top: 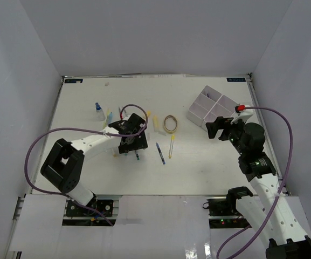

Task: Sort the stationery into containers
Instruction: Pick up the pen from the center of the board.

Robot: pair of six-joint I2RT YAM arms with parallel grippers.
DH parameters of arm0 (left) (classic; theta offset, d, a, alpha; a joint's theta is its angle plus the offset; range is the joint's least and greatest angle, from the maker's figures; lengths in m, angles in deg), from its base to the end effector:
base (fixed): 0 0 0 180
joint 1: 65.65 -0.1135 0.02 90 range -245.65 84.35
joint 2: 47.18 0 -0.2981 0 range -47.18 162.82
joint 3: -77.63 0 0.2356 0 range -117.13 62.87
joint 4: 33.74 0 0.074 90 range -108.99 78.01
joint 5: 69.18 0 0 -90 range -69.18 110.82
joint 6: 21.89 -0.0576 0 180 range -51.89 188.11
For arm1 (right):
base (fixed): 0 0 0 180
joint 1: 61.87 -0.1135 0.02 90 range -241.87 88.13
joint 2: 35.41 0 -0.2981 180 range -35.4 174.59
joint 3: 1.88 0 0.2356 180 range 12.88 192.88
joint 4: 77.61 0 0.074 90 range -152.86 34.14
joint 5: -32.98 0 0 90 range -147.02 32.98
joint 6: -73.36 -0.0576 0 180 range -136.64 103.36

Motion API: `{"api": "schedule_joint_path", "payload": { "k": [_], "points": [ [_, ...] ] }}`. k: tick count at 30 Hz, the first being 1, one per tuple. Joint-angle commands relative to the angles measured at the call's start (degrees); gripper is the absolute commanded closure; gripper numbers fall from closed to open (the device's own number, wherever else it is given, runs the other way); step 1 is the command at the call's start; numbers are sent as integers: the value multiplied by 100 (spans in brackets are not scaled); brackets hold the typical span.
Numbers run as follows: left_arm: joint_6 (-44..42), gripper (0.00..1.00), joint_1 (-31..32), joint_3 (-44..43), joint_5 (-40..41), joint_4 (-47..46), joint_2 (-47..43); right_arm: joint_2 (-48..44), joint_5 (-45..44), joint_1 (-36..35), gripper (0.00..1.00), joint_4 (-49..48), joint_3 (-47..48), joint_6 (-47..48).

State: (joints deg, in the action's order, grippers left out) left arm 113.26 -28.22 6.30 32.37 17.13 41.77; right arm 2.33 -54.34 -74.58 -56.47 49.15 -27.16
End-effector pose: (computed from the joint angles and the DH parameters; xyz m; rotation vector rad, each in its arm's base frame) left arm 0.2348 -0.1652 0.2189 -0.2357 2.7157 -0.1345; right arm 0.1397 0.0343 0.3322 -0.0679 1.7181 0.3411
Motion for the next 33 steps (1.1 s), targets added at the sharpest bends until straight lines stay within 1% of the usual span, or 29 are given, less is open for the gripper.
{"api": "schedule_joint_path", "payload": {
  "k": [1, 5, 12, 14, 17, 23, 26, 30, 31, 33],
  "points": [
    [240, 11, 106, -257, 330, 238, 131, -179, 286, 32, 10, -94, -137, -125],
    [337, 21, 291, -371, 400, 264, 316, -249, 242, 32, 10, -103, -217, -108],
    [477, 31, 397, -486, 567, 405, 641, -311, 347, 32, 10, -156, -340, -99],
    [486, 37, 397, -486, 629, 422, 694, -337, 347, 32, 10, -165, -349, -81],
    [478, 41, 397, -495, 664, 431, 799, -372, 356, 32, 10, -173, -375, -64],
    [451, 47, 397, -591, 769, 457, 975, -398, 391, 32, 10, -165, -454, -46],
    [442, 52, 388, -609, 787, 440, 1081, -407, 339, 32, 10, -121, -454, -20],
    [442, 63, 397, -565, 778, 449, 1177, -381, 242, 32, 10, -103, -472, -11],
    [442, 70, 397, -556, 778, 449, 1186, -372, 251, 32, 10, -103, -481, -2],
    [434, 79, 388, -521, 761, 440, 1160, -329, 329, 32, 10, -95, -463, 15]
  ]
}}
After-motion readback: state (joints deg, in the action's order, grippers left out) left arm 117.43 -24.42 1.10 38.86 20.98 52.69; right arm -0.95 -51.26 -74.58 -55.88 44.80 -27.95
